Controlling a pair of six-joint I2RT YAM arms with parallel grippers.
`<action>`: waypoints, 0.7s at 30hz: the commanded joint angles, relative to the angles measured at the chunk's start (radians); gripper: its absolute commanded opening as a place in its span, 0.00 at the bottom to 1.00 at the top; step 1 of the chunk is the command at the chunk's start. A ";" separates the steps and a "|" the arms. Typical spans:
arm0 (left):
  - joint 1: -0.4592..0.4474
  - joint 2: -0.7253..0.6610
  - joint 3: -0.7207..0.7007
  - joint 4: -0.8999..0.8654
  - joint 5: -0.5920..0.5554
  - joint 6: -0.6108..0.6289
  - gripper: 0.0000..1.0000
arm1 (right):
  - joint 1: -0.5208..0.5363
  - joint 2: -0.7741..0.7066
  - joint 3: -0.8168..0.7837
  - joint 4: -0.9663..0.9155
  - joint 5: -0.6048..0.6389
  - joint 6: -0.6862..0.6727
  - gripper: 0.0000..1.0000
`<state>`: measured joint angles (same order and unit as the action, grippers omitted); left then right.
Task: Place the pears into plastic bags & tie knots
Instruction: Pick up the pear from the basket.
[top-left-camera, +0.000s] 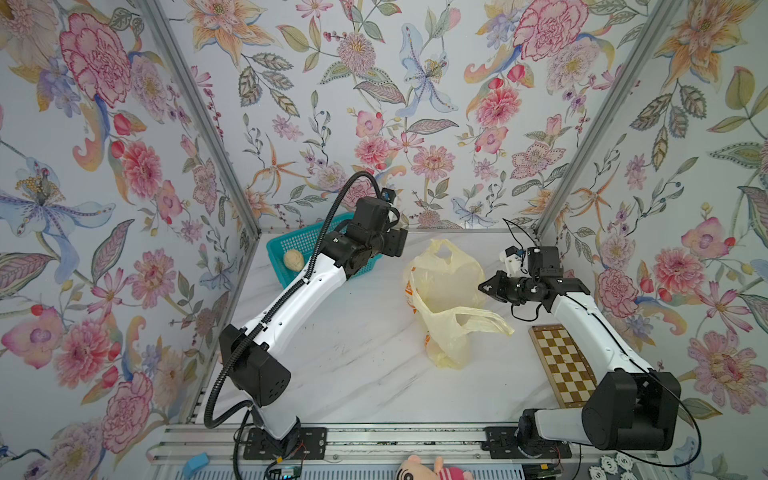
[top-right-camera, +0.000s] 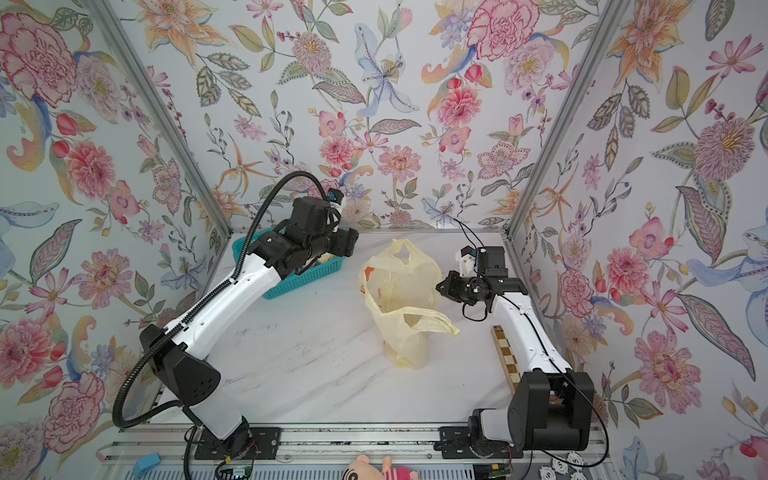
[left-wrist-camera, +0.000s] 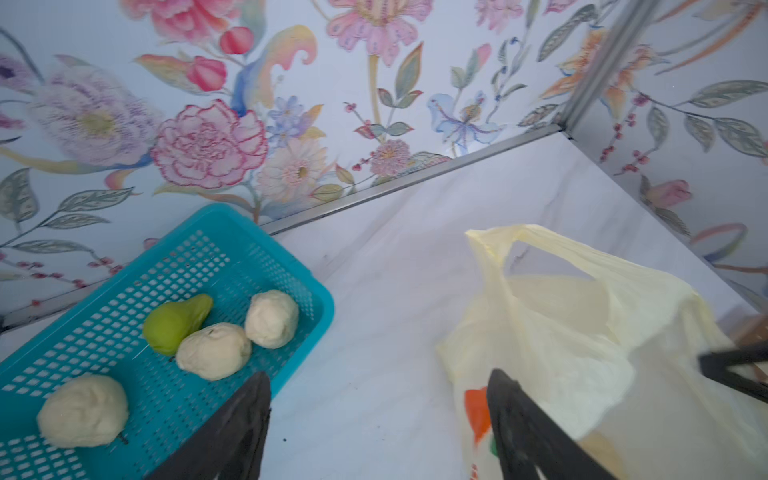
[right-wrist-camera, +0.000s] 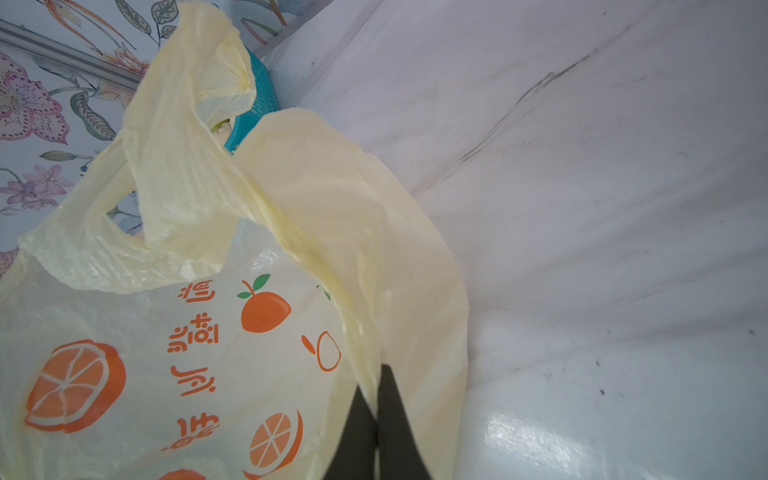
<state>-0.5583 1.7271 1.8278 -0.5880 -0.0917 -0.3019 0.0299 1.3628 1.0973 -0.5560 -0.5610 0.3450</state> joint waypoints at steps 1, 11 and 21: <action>0.106 0.052 -0.029 0.020 -0.049 -0.035 0.83 | -0.007 -0.024 -0.014 -0.001 -0.007 -0.016 0.00; 0.317 0.261 -0.075 0.244 0.065 -0.230 1.00 | -0.007 -0.045 -0.025 -0.003 -0.003 -0.013 0.00; 0.407 0.446 -0.121 0.406 0.221 -0.443 1.00 | -0.007 -0.045 -0.033 -0.001 -0.007 -0.009 0.00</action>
<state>-0.1761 2.1456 1.7241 -0.2642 0.0582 -0.6464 0.0299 1.3323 1.0775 -0.5560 -0.5613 0.3450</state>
